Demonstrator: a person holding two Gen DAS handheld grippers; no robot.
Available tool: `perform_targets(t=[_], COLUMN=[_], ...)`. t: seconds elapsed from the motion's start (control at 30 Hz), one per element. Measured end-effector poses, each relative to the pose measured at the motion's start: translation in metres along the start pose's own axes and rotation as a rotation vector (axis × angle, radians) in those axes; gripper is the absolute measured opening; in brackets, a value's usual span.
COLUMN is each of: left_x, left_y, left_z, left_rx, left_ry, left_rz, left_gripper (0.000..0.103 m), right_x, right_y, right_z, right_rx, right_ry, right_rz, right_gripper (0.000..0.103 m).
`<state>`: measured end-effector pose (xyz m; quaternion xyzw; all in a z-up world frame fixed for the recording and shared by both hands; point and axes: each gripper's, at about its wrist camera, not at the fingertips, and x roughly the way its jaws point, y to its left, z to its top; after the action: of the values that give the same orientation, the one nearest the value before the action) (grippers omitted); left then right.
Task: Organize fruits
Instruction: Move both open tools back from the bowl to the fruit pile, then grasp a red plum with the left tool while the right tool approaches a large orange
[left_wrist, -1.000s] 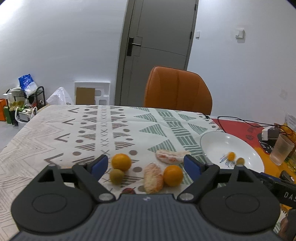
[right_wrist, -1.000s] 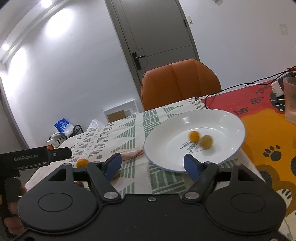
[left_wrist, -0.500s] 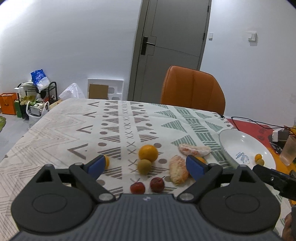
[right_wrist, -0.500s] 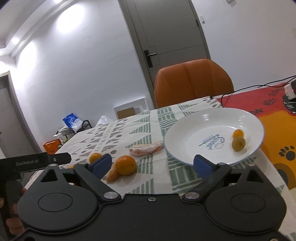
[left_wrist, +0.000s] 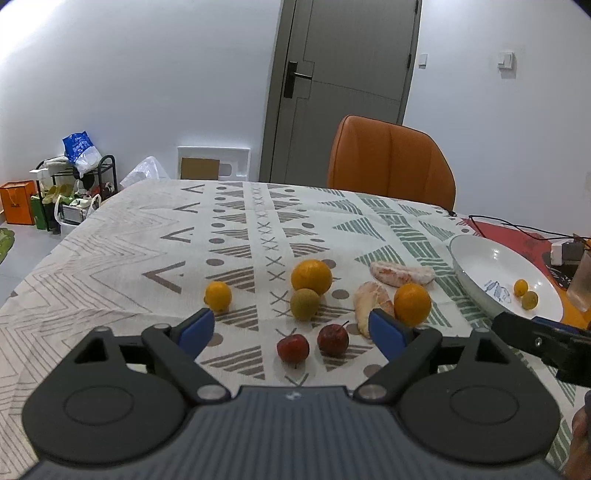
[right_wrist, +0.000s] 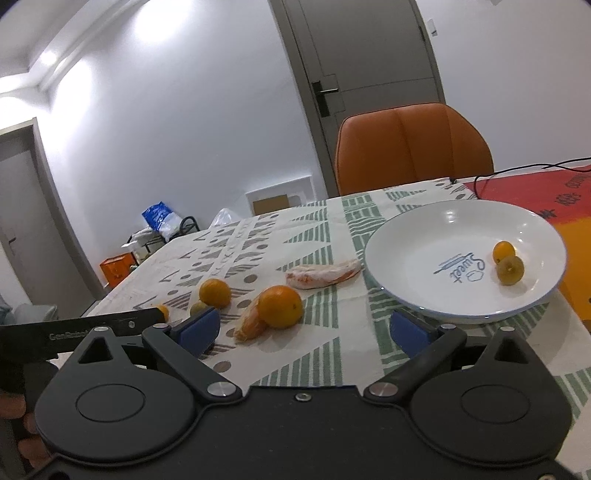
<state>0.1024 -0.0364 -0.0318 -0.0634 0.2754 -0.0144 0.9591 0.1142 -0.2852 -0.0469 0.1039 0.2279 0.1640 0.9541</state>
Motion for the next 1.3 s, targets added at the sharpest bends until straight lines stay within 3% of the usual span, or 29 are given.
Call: perform_targets(t=[0.17,0.3,0.7,0.9,1.3], left_x=[0.006,0.013,0.032,0.039,0.035], left_y=[0.002,0.004,0.01,0.012,0.02], left_z=[-0.003,-0.006,-0.012,-0.01,0.004], left_rx=[0.0,-0.011,-0.04,-0.052,-0.063], left_ry=[0.01,0.032,0.086,0.096,0.063], left_rz=[0.002,0.0,-0.021,-0.034,-0.033], left_gripper=[0.077,0.062,0.031,0.022,0.022], right_x=[0.006,0.012,0.037,0.047,0.077], right_y=[0.003,0.005,0.009,0.012,0.017], right_z=[-0.001,-0.001,0.001,0.004,0.007], right_rx=[-0.01,-0.01,-0.003,-0.006,-0.004], right_ry=[0.012,0.027,0.078,0.087,0.122], right_rz=[0.007,0.012,0.043,0.048,0.049], right_gripper=[0.096,0.085,0.065,0.065,0.06])
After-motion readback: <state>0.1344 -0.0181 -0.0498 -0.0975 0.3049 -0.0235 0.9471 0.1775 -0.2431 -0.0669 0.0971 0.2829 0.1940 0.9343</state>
